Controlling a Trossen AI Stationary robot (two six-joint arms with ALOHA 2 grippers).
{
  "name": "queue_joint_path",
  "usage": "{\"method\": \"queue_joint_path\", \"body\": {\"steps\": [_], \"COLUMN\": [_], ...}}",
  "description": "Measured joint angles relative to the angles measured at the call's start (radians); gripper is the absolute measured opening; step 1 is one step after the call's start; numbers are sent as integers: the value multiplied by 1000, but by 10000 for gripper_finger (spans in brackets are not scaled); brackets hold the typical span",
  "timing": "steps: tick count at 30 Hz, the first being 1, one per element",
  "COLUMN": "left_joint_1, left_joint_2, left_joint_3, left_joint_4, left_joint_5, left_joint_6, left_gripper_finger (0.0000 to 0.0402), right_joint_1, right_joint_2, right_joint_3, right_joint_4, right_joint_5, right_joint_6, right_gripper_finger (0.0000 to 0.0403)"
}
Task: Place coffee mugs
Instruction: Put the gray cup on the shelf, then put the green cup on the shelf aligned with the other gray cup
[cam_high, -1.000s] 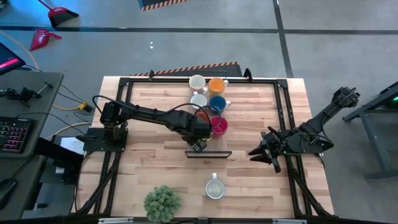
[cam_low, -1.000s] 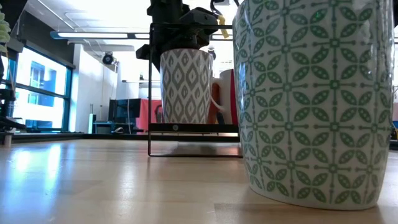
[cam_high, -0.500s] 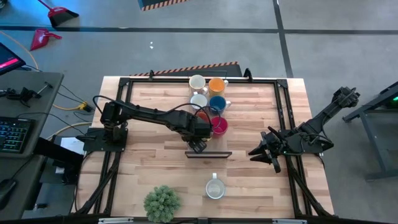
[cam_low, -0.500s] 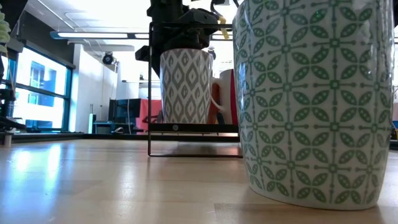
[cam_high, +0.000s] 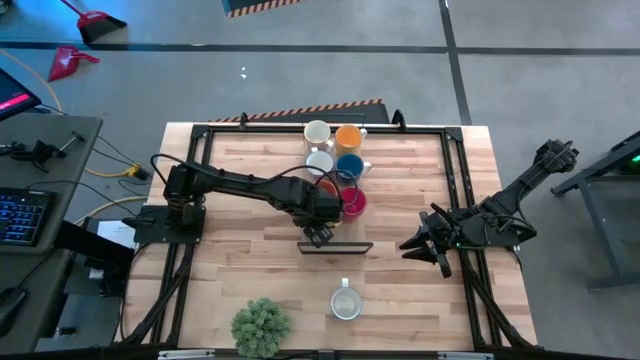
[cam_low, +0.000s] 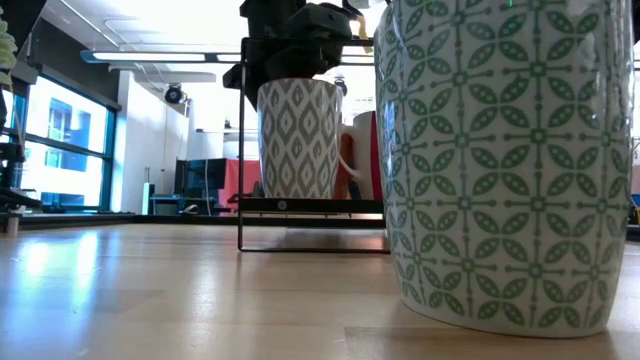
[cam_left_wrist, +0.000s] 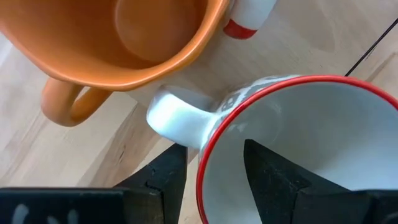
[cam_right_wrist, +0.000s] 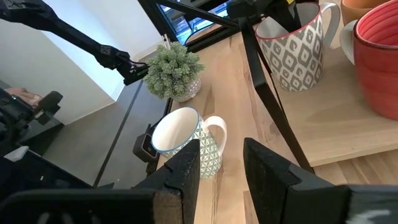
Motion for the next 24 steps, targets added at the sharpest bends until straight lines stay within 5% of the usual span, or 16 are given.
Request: {"method": "queue_joint_path", "body": {"steps": [14,24], "left_joint_1": [1,6], "left_joint_2": [-44,-178], "left_joint_3": [4,4], "left_joint_4": [-3,21], "left_joint_5": [52,-29], "left_joint_6": [7,12], "left_gripper_finger": [148,148], "right_joint_1": [0,0], "right_joint_2": [0,0], "right_joint_3": [0,0], "right_joint_4": [0,0], "right_joint_5": [0,0], "right_joint_6": [0,0], "right_gripper_finger": [106,106]}}
